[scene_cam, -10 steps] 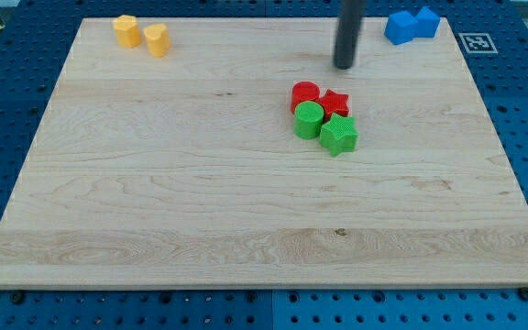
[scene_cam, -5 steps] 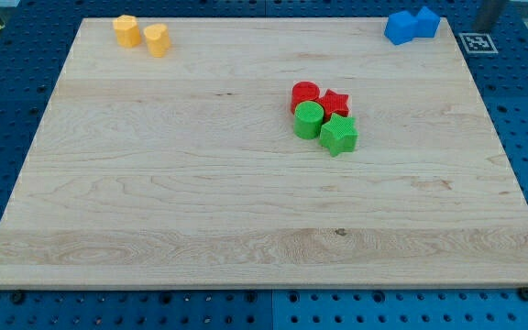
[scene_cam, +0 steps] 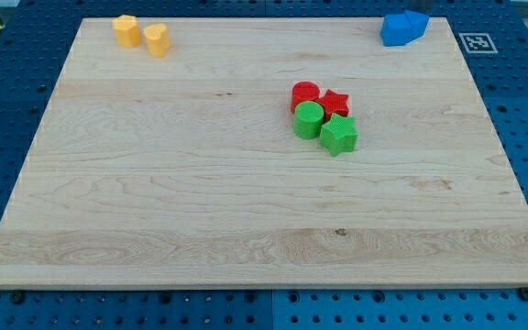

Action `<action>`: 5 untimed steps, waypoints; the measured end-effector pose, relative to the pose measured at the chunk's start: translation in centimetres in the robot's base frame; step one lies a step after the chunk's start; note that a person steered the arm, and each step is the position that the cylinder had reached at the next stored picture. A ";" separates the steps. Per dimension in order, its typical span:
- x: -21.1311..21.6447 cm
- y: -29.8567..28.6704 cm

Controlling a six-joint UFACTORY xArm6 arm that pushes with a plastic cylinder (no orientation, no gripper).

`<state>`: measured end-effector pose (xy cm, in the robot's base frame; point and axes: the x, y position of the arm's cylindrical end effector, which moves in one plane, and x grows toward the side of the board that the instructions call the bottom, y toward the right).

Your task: Move the blue triangle to the bottom right of the red star

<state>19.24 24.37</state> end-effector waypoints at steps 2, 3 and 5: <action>0.5 -0.9; 1.8 -0.9; 3.5 -0.4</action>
<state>22.70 23.97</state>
